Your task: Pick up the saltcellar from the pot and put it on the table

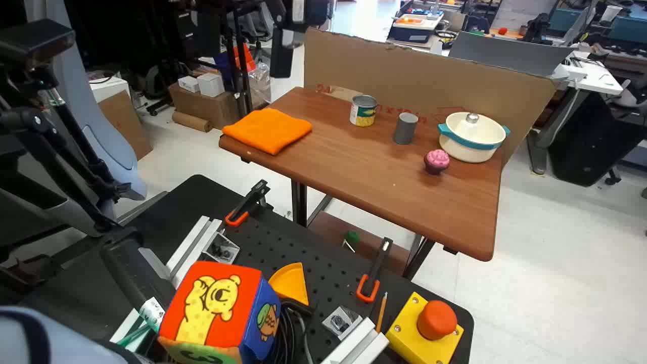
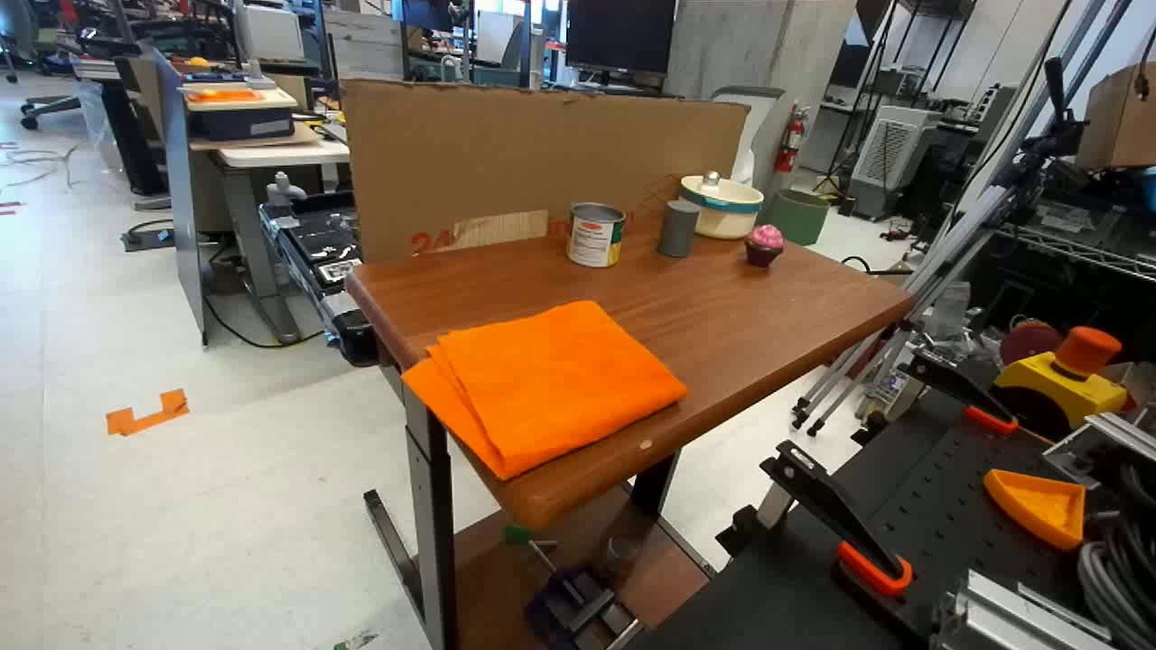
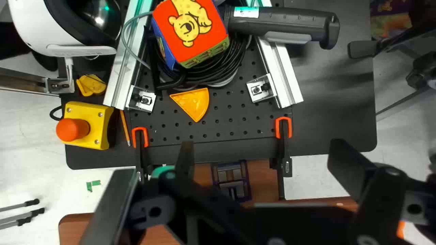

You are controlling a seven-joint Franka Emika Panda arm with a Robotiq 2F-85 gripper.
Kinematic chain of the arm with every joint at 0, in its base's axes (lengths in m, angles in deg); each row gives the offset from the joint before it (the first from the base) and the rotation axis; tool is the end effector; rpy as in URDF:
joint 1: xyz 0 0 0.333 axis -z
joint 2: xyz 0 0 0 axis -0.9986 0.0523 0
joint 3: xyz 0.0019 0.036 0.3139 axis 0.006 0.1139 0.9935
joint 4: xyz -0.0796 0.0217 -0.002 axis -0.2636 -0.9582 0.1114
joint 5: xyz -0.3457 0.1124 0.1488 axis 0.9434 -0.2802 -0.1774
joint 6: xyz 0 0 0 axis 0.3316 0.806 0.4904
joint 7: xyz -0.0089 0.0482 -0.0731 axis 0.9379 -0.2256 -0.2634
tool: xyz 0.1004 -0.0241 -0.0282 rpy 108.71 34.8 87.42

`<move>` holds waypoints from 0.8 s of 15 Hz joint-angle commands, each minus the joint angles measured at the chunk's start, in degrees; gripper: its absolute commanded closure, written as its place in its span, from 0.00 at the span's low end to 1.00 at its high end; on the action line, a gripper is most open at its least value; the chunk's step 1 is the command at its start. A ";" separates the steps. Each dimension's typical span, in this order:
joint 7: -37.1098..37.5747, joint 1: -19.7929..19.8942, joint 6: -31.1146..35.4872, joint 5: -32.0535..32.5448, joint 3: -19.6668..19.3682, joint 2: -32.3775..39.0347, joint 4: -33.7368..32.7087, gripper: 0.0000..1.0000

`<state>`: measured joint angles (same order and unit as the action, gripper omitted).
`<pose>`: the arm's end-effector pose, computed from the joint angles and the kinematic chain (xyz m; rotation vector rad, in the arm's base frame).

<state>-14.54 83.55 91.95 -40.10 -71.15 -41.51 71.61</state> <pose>0.3168 0.0611 0.4223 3.0590 -0.0387 -0.4591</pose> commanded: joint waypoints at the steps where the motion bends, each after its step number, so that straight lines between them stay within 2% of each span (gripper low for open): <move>1: 0.03 -0.09 -0.15 0.06 -0.10 0.02 -0.11 0.00; 7: -1.11 0.30 0.31 0.74 -0.83 0.20 -1.55 0.00; 12: -7.76 2.88 5.49 1.11 -6.61 7.20 -13.28 0.00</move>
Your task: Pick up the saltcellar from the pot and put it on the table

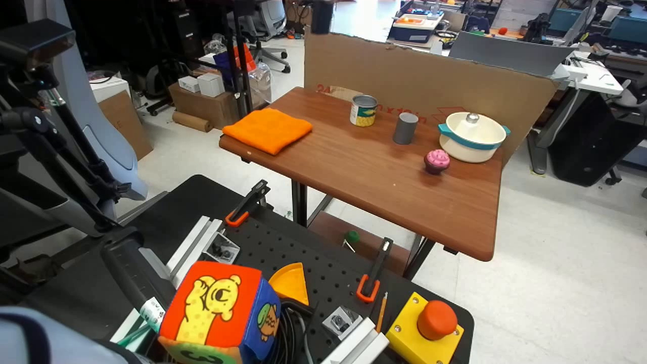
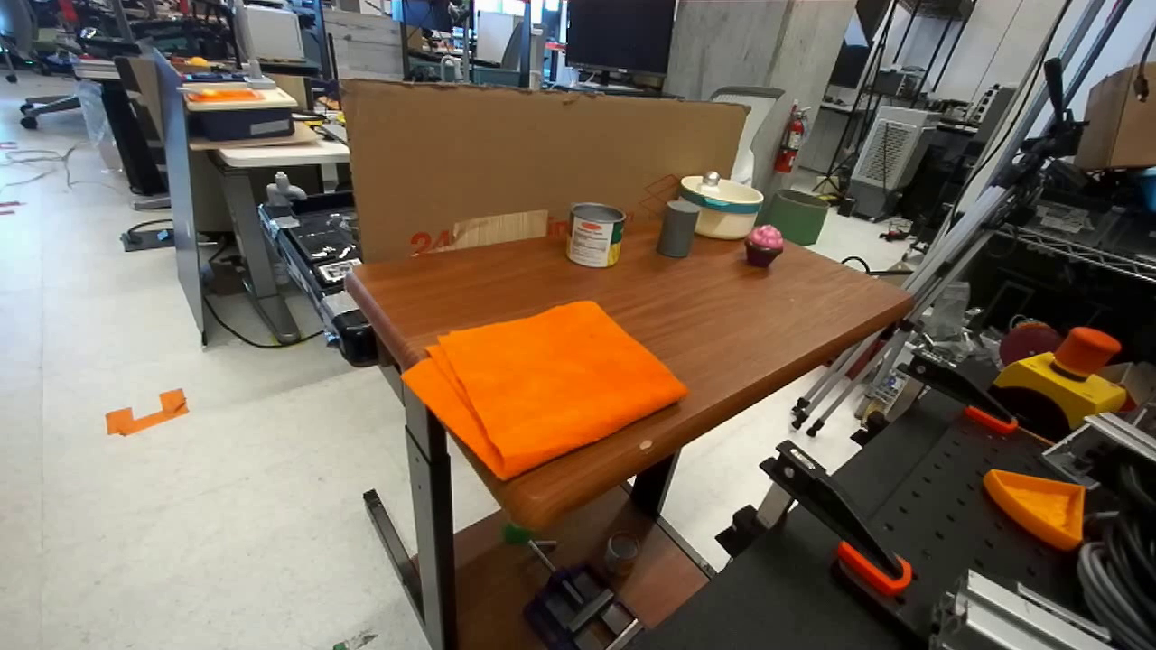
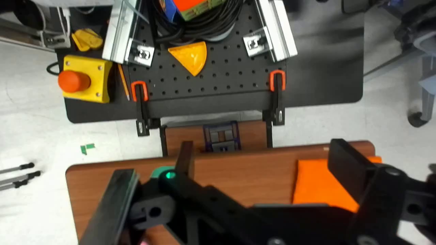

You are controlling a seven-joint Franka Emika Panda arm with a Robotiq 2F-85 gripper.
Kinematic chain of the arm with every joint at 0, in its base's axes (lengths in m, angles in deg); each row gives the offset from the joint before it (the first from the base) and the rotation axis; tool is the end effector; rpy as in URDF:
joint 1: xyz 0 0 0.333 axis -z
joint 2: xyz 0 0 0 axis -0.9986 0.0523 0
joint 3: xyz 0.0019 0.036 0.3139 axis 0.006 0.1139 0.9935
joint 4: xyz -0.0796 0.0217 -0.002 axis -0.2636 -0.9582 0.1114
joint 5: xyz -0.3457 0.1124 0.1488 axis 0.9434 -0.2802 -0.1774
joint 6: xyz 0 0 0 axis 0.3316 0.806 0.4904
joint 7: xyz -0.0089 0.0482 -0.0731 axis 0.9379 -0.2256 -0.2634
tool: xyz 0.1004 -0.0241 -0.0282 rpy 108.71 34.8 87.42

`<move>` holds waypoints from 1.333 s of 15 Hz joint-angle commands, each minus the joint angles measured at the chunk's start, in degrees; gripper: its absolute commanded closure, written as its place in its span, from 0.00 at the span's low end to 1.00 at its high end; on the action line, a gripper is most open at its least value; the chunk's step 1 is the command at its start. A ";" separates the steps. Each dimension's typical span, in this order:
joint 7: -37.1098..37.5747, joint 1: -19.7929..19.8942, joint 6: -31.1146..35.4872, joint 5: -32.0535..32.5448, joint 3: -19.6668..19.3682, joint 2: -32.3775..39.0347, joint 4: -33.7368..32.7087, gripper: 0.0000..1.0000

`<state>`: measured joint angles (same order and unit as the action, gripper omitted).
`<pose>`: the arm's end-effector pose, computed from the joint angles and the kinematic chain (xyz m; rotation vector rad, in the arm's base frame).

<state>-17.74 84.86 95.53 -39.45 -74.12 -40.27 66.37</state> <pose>0.3483 0.0402 0.4606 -3.1289 0.0367 0.2645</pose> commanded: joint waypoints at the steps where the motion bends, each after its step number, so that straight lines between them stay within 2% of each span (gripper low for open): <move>1: -5.79 1.92 3.67 0.20 -4.66 7.53 -10.20 0.00; 4: -9.29 3.13 10.15 -1.23 -8.14 16.06 -17.97 0.00; 9: -10.24 4.57 16.78 -4.32 -10.38 29.50 -28.60 0.00; 13: -9.82 6.62 18.53 -5.20 -10.70 40.02 -37.21 0.00; 20: -8.03 11.58 16.56 -6.04 -10.42 56.94 -52.99 0.00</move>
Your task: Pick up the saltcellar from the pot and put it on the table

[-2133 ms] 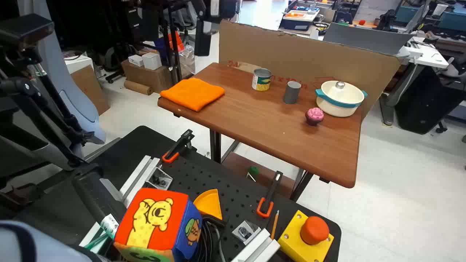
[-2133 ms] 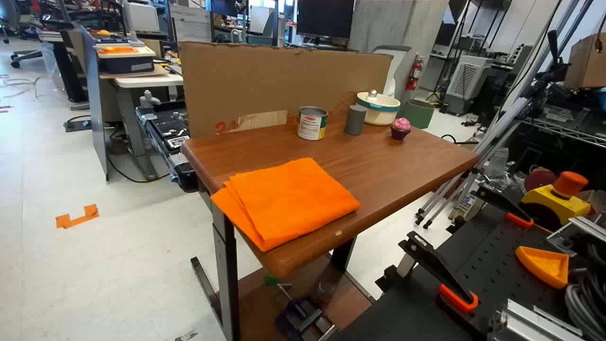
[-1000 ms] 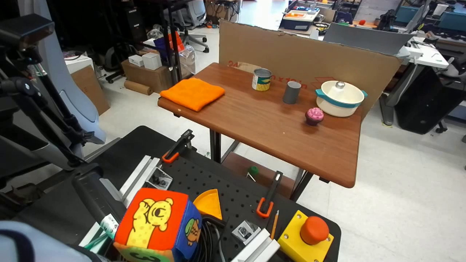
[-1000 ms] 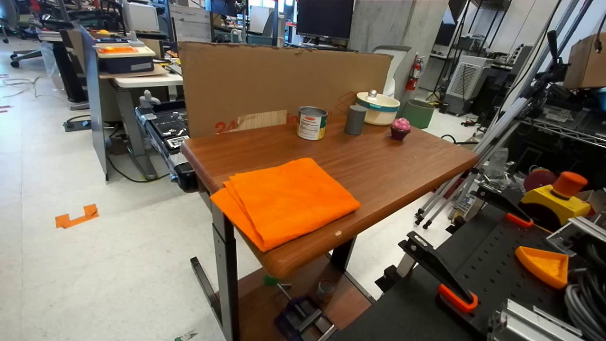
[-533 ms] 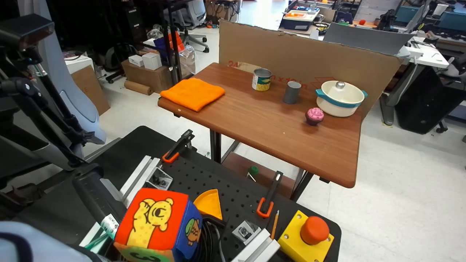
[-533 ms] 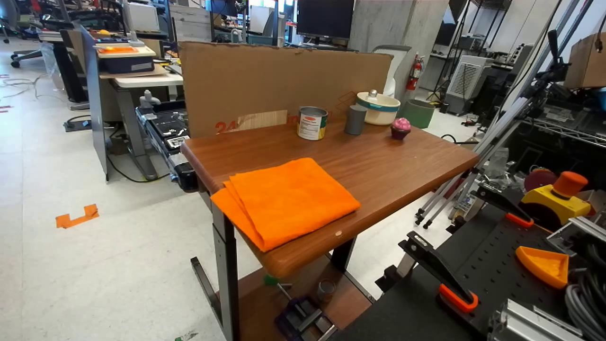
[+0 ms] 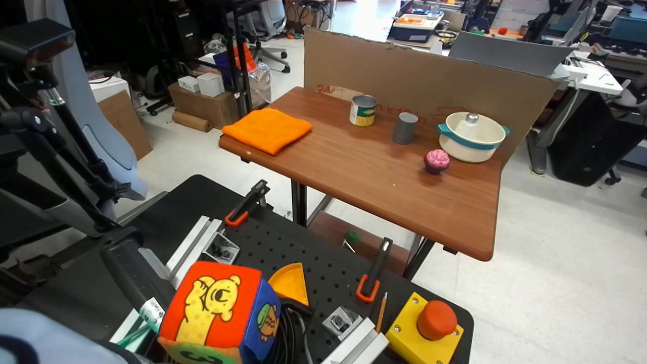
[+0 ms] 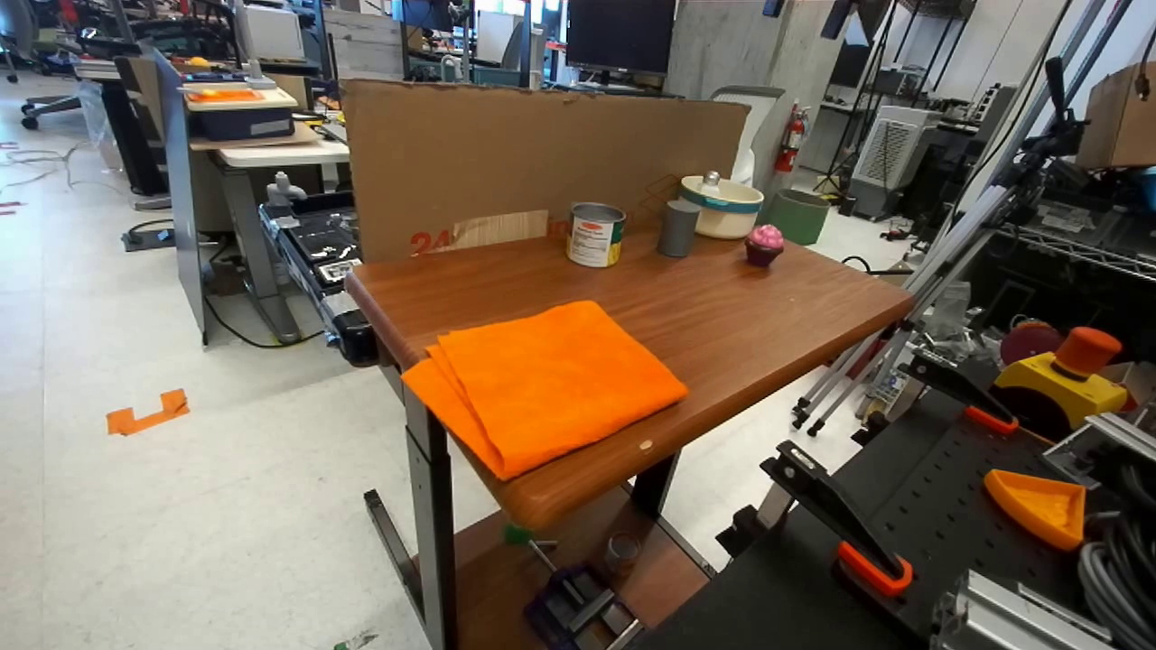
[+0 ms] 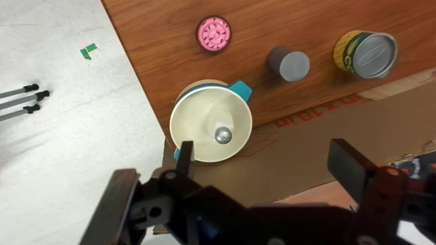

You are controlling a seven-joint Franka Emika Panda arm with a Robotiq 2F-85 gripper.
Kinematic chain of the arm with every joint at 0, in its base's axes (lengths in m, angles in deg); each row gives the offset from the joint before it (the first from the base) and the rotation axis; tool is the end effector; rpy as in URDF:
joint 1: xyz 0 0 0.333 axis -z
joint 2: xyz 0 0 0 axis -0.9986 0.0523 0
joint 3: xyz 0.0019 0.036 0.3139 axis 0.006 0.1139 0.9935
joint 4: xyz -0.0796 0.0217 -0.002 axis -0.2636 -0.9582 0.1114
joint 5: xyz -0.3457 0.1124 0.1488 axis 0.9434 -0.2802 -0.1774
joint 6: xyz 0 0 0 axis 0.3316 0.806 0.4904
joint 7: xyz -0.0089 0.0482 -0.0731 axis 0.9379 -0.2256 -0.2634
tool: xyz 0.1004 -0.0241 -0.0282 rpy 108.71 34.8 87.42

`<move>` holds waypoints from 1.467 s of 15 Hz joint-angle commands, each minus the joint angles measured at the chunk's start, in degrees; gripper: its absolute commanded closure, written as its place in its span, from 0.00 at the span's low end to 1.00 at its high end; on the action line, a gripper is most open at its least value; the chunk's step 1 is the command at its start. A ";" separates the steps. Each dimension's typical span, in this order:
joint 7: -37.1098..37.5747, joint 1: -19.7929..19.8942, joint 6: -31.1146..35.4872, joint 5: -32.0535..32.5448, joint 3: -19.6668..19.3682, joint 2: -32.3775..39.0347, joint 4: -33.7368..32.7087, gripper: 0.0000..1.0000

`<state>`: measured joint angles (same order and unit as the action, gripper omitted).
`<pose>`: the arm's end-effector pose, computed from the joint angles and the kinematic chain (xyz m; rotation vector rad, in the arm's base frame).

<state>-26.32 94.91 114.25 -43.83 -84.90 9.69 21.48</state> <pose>0.6252 -0.1560 0.4197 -3.0451 0.4039 -0.1315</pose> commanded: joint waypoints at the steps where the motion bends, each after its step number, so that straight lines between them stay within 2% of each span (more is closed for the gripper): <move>1: 0.91 1.96 -2.17 -1.57 0.51 8.68 -9.76 0.00; 10: 5.73 2.41 -2.74 0.13 0.68 22.73 -21.27 0.00; 22: 11.31 1.58 -7.10 1.10 0.60 34.18 -31.79 0.00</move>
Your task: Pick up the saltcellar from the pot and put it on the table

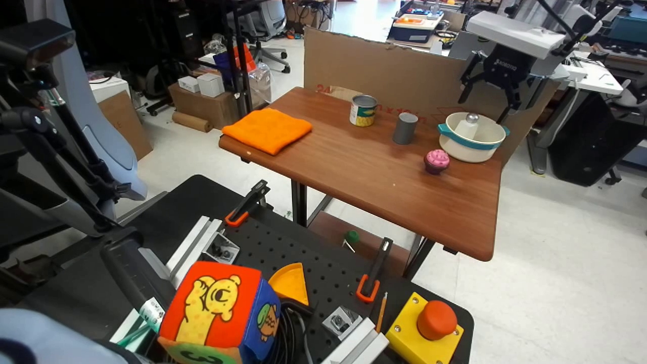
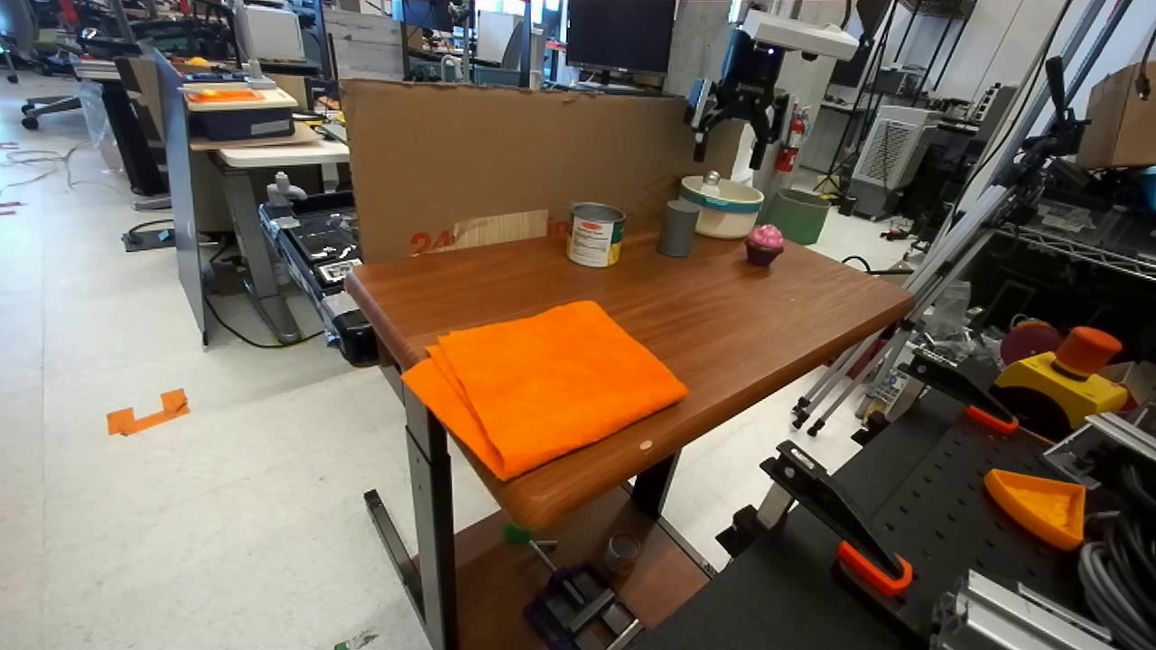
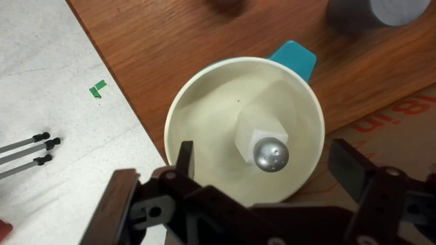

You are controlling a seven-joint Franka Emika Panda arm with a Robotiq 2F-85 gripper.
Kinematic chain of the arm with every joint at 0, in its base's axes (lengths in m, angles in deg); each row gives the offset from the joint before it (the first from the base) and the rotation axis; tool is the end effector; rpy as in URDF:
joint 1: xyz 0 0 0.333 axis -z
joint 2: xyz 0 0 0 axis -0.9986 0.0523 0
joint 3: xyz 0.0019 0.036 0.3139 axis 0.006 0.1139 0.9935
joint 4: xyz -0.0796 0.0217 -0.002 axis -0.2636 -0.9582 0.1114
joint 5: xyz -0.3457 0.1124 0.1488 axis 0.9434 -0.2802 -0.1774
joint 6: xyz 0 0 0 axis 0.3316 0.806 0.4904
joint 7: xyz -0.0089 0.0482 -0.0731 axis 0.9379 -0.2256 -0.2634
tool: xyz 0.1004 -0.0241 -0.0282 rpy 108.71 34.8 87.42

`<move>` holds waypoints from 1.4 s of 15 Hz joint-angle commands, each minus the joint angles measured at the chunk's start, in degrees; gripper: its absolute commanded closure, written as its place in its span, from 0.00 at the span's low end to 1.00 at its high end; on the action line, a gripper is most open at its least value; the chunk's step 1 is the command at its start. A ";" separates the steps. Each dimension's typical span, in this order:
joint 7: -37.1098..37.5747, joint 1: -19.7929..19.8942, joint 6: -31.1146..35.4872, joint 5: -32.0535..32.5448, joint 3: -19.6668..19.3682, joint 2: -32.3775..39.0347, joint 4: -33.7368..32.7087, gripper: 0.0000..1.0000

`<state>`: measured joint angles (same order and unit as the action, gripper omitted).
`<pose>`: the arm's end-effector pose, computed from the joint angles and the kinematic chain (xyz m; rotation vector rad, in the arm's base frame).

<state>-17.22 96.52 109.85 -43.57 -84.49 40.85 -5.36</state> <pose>0.7187 -0.1808 0.2520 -3.0447 0.6372 0.1137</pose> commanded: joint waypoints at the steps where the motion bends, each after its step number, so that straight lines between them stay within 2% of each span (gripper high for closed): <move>1: 2.73 -0.05 -3.02 0.78 0.19 3.62 -5.77 0.00; 3: 3.67 -0.08 -4.12 0.73 0.18 4.77 -7.30 0.00; 4: 4.19 -0.06 -4.66 0.73 0.11 5.35 -8.04 0.25; 6: 5.19 0.03 -5.33 0.81 -0.10 6.44 -9.70 0.34; 14: 8.08 0.39 -6.96 1.26 -0.90 8.65 -13.68 0.96; 15: 8.35 0.33 -7.04 1.19 -0.88 8.19 -13.32 0.93; 17: 9.43 -0.01 -6.74 0.60 -0.65 5.52 -10.79 0.93; 21: 7.84 -0.79 -9.84 0.77 -0.21 -4.17 -1.20 0.93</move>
<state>-8.80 96.29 103.00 -43.34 -85.15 44.91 -14.69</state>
